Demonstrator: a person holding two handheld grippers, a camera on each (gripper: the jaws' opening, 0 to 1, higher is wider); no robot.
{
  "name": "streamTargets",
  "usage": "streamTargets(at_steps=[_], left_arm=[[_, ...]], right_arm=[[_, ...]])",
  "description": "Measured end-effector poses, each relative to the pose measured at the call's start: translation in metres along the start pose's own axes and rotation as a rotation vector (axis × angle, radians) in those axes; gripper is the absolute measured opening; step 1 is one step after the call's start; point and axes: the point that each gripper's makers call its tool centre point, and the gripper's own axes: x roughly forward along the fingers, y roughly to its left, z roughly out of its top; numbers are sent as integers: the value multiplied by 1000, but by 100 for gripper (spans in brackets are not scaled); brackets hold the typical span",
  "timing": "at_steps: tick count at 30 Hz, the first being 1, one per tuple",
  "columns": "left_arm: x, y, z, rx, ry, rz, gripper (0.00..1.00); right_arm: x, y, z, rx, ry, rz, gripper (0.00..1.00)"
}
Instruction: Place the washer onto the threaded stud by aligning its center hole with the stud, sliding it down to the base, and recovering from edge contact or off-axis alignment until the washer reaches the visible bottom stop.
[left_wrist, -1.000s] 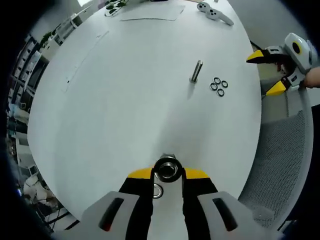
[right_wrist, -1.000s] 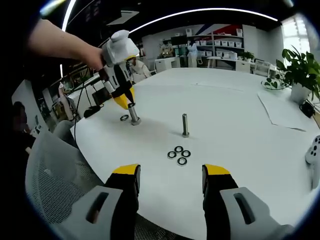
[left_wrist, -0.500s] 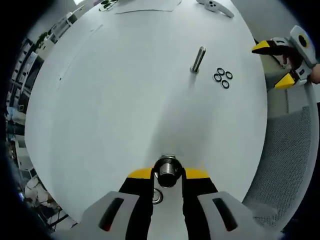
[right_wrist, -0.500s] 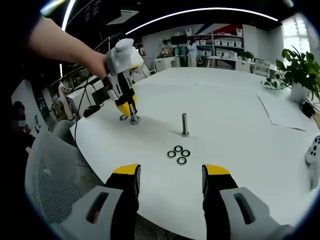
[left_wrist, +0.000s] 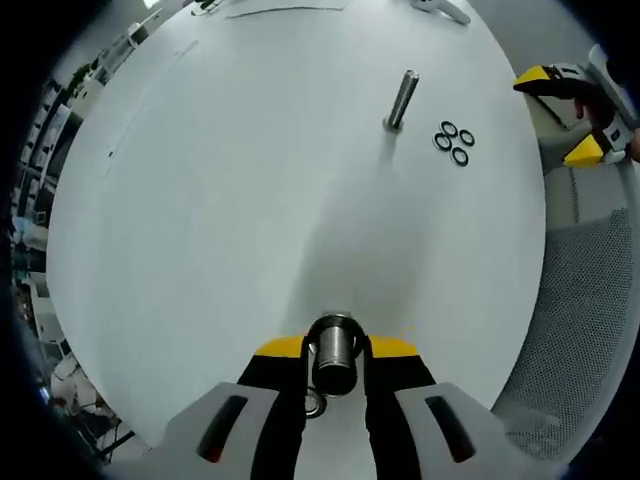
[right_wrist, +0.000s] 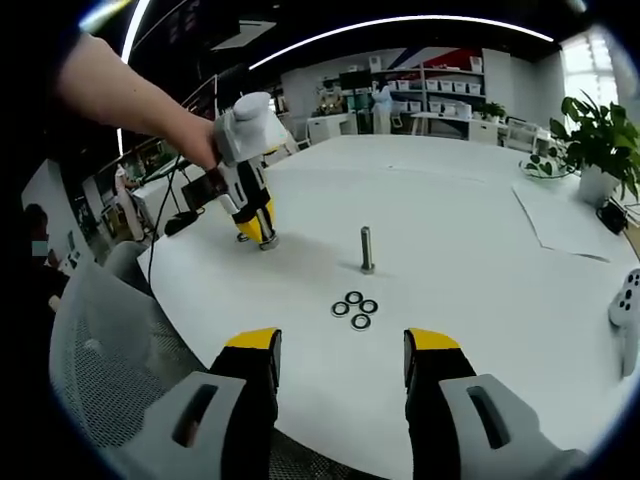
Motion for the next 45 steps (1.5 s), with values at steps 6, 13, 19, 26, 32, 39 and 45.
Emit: streamTargets(at_steps=[6,13,19,26,32,39,45], left_arm=[[2,0,-1,-20,-10,5,19],[2,0,0,-31,-16,8,20],[2,3,0,-80,-42,-8,20],[3,2,-3,-114,-53,-12,21],[3,4,-7,-114,-59,-2,22],[1,4,-12,-148,-72,-5,25],[-2,12,-20,-168,-67,3,25]], right_arm=[[0,0,0,-2,4,1,52],[1,1,-1,-4,7,3,52],[1,0,-1,-5,7,2,52],[0,0,-1,-4,8,1,52],[1,1,-2,-5,11,2,52],[1,0,-3,-6,13,2,52],[1,0,-2,-6,12,1,52]])
